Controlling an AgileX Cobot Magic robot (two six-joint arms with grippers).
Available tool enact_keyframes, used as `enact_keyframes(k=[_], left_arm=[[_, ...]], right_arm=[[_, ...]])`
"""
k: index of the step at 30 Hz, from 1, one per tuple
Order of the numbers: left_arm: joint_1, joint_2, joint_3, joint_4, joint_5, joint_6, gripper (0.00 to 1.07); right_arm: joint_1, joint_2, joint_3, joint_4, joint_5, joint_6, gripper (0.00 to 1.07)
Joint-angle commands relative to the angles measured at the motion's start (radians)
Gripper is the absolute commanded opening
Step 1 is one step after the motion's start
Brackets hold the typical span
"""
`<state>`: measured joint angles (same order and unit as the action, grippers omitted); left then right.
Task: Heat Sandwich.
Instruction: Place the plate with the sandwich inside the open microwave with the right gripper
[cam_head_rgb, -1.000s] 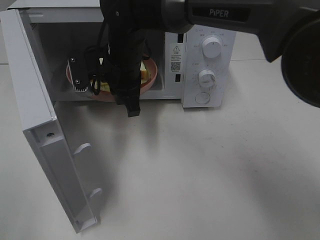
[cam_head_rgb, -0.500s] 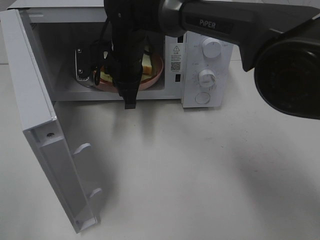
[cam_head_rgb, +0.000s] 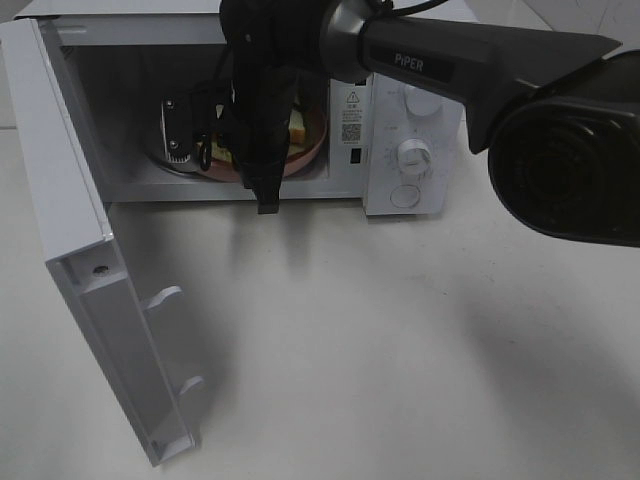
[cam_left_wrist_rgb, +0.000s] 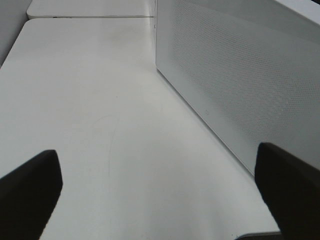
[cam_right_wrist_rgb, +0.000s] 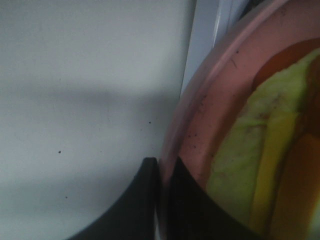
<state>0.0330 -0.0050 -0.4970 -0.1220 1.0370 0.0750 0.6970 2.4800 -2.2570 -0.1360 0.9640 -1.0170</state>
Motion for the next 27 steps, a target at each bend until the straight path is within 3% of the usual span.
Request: enact_keyframes(k=[1, 9, 13, 21, 27], left_arm=[[0.001, -0.026, 0.005, -0.003, -0.01, -0.005, 1.01], [0.001, -0.026, 0.005, -0.003, -0.01, -0.005, 1.01], [0.001, -0.026, 0.005, -0.003, -0.01, -0.005, 1.01], [0.001, -0.026, 0.005, -0.003, -0.01, -0.005, 1.01], [0.001, -0.026, 0.005, -0.003, -0.01, -0.005, 1.01]], right_arm=[[-0.001, -0.002, -0.014, -0.009, -0.018, -0.034, 0.03], [-0.001, 0.004, -0.014, -0.017, -0.023, -0.037, 0.07], [-0.001, 0.004, -0.014, -0.021, -0.023, -0.037, 0.14], [-0.001, 0.004, -0.014, -0.016, -0.023, -0.005, 0.47], [-0.001, -0.002, -0.004, -0.013, -0.02, 0.029, 0.57]])
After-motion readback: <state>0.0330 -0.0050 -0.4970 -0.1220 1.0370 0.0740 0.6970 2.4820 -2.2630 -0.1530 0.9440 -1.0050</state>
